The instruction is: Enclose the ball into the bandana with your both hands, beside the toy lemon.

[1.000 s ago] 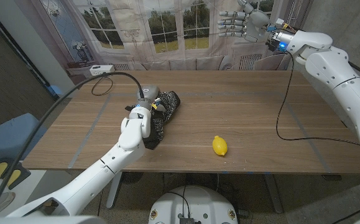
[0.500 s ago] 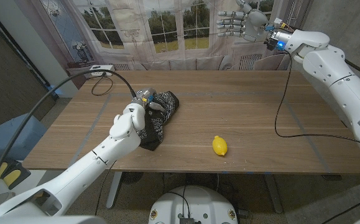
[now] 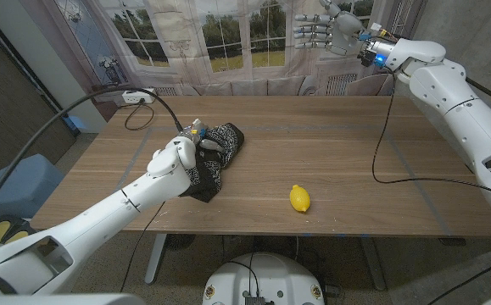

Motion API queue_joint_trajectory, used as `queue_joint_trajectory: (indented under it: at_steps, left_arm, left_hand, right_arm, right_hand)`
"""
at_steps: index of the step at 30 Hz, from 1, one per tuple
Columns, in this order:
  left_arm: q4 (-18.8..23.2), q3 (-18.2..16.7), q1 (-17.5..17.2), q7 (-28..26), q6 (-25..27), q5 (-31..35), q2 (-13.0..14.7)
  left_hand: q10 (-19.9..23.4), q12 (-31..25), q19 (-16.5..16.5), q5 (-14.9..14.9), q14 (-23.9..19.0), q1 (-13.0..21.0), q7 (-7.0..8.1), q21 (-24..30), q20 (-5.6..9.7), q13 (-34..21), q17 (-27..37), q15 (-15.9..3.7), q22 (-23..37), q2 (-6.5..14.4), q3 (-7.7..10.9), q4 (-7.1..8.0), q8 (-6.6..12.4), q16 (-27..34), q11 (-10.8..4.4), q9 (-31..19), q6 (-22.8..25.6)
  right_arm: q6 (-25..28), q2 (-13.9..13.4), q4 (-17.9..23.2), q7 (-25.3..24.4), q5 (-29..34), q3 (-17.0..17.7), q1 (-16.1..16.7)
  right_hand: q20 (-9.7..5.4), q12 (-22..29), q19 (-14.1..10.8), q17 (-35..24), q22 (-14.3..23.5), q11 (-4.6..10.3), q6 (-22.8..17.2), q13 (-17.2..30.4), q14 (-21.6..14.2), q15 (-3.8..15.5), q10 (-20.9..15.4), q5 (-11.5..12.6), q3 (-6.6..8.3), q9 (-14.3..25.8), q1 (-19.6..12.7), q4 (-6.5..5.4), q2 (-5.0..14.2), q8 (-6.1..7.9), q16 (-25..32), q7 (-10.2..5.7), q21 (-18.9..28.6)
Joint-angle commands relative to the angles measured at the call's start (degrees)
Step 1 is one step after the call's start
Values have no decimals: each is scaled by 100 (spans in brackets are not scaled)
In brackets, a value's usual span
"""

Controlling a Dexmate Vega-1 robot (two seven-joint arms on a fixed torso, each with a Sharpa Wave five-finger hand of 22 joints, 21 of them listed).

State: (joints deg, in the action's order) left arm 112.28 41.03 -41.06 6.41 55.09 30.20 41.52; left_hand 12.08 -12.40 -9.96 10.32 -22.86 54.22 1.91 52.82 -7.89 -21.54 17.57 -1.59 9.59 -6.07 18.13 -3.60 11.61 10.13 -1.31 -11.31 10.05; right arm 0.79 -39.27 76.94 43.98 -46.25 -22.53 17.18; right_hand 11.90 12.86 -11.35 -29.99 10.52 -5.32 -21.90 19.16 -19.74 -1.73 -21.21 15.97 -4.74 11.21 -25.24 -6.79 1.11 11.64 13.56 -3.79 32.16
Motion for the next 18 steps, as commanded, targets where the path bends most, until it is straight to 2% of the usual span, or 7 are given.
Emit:
queue_joint_trajectory:
  at_steps: [1,2,3,7,9,13,18]
  left_arm:
    - [278,682,373,-358,762,-148,356]
    - [289,723,364,-486,797,-94,360]
    - [293,825,514,-242,875,-173,412]
    - [313,846,569,-251,841,-389,478]
    - [308,1132,750,-229,1008,-221,514]
    - [382,973,593,-622,910,-315,522]
    - [585,105,-153,-1713,354,-716,412]
  left_hand:
    - [-1084,187,1562,41,1804,-323,149,-1011,-433,254,-405,712,29,700,-350,180,-145,-16,290,32,-730]
    - [-1378,185,1844,44,2200,-563,191,-1254,-440,334,-510,902,34,698,-450,238,-168,-9,376,43,-1036]
    - [-1597,182,2036,62,2459,-724,189,-1426,-441,393,-571,955,37,672,-525,268,-153,-14,439,49,-1183]
    - [-2413,153,2845,96,3606,-1305,188,-2106,-448,574,-652,1284,59,739,-731,425,-168,-32,631,63,-2042]
    - [-2664,125,3280,99,4065,-1605,217,-2424,-450,640,-656,1364,67,742,-856,528,-146,-15,662,65,-2276]
    - [-2974,111,3762,129,4563,-2056,218,-2795,-452,720,-652,1377,82,681,-1076,703,-155,2,729,65,-2631]
    - [-3407,141,4084,146,4802,-2557,218,-3077,-454,773,-632,1378,100,707,-1283,949,-165,57,814,65,-3079]
  right_arm:
    - [-35,98,-171,70,11,-25,-90]
    - [-48,87,-173,67,50,-39,-103]
    - [-42,111,-213,116,20,-40,-121]
    - [-66,136,-249,125,35,-46,-139]
    - [-67,131,-234,84,62,-49,-136]
    - [-76,152,-289,108,80,-62,-176]
    - [-82,187,-348,135,51,-50,-193]
  right_hand:
    - [-3,12,-45,-14,25,-6,3,0,-68,-2,-57,50,-48,10,-2,2,34,3,34,30,-36]
    - [-3,11,-44,-14,25,-8,2,0,-69,-4,-55,50,-48,10,-2,2,34,4,34,32,-36]
    - [-1,11,-41,-13,25,1,2,0,-67,2,-56,50,-50,10,-2,3,33,4,34,25,-39]
    - [-1,12,-44,-10,25,-2,4,1,-64,3,-60,53,-58,10,3,2,38,3,34,28,-47]
    - [5,13,-45,-8,26,-5,4,1,-69,5,-62,54,-63,10,6,1,38,3,36,30,-51]
    - [3,10,-51,-5,26,4,3,1,-94,3,-57,56,-72,10,8,2,38,4,47,28,-56]
    - [4,9,-56,-1,27,8,9,2,-80,-5,-57,58,-82,10,11,4,37,2,42,29,-65]
